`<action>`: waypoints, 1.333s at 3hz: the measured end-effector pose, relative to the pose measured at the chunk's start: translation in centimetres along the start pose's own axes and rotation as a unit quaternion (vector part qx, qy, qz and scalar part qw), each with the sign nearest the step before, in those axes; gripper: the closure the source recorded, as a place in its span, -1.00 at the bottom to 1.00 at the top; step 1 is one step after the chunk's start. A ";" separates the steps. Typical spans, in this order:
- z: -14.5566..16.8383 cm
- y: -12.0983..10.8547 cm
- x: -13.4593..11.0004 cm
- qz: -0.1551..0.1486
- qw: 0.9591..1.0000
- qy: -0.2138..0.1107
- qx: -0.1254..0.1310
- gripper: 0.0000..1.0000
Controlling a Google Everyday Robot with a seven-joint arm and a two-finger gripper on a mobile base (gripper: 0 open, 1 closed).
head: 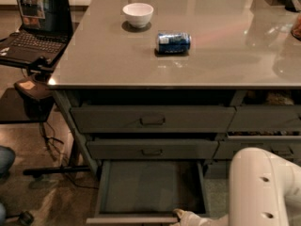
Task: Open bottom drawer
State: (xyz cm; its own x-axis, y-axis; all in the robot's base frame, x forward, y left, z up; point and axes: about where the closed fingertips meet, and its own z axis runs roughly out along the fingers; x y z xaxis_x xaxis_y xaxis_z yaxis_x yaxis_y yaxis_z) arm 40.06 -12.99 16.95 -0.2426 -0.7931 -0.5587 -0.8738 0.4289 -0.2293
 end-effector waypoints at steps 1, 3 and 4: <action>-0.1 -0.1 -0.1 0.000 1.000 0.000 0.000 1.00; -0.7 1.0 0.3 0.006 1.000 -0.004 0.009 1.00; -1.3 2.3 0.7 0.012 1.000 -0.006 0.018 1.00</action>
Offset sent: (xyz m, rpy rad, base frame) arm -0.4698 -0.0358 -0.0378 0.1720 -0.3657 -0.4937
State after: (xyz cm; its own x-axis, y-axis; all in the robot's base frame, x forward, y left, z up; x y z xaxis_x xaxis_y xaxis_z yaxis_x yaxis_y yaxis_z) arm 37.37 -13.12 17.12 -0.2577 -0.7772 -0.5741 -0.8523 0.4627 -0.2438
